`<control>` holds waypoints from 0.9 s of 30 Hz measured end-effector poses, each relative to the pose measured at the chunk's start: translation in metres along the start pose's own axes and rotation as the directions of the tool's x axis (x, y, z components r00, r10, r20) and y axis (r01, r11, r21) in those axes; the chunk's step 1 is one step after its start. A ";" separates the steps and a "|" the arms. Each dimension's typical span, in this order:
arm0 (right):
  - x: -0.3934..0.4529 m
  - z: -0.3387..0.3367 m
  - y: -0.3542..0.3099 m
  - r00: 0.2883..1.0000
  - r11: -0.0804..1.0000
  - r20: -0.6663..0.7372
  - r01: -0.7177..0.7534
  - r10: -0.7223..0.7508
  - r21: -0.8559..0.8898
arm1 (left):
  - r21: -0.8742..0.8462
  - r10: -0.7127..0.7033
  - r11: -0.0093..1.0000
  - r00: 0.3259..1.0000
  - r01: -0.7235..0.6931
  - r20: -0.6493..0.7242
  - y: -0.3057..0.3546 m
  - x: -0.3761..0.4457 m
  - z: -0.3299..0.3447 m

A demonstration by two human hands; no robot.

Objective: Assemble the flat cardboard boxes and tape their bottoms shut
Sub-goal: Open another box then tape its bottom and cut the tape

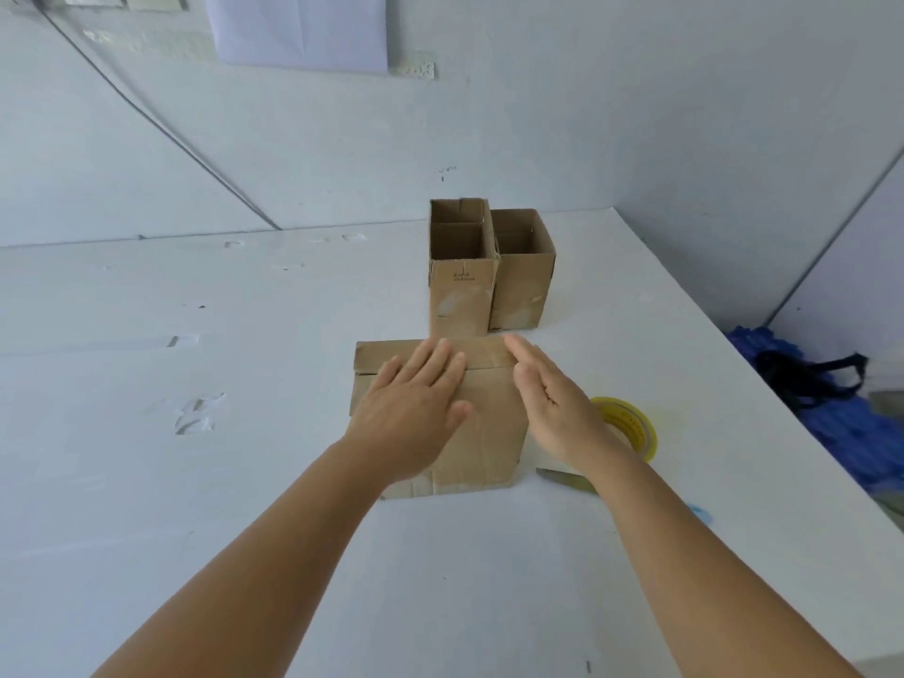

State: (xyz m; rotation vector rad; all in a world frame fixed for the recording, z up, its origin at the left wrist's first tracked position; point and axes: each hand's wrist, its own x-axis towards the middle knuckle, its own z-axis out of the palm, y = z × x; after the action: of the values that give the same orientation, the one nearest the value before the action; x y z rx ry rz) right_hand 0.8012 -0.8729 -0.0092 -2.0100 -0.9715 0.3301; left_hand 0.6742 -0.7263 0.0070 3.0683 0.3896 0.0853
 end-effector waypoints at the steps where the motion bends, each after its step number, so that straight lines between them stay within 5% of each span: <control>1: -0.003 -0.002 0.007 0.998 0.996 -0.033 -0.049 0.051 0.070 | 0.001 0.006 1.000 1.000 -0.006 -0.008 0.000 0.000 0.000; 4: -0.013 -0.011 0.035 0.964 0.965 -0.078 -0.250 0.256 0.079 | -0.001 0.013 1.000 0.999 -0.013 -0.033 0.000 -0.002 0.000; 7: -0.022 -0.023 0.059 0.918 0.906 -0.024 -0.394 0.395 -0.152 | 0.000 0.014 1.000 0.999 -0.014 -0.051 -0.001 -0.003 0.002; 14: -0.029 -0.022 0.085 0.891 0.814 0.089 -0.361 0.445 -0.455 | -0.010 0.009 1.000 0.997 -0.009 -0.077 0.000 -0.004 0.004; 22: -0.023 -0.012 0.101 0.932 0.807 -0.075 -0.346 0.355 -0.479 | -0.039 0.003 0.999 0.996 -0.007 -0.089 0.000 -0.004 0.005; 27: -0.013 -0.024 0.073 0.900 0.911 -0.332 -0.360 0.282 -0.202 | -0.050 -0.002 0.999 0.997 -0.002 -0.078 -0.001 -0.003 0.006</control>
State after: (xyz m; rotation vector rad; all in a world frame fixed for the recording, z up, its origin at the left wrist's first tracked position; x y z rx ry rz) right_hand 0.8432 -0.9209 -0.0539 -2.3831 -0.5071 0.0723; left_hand 0.6710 -0.7264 0.0011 3.0226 0.3851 0.2121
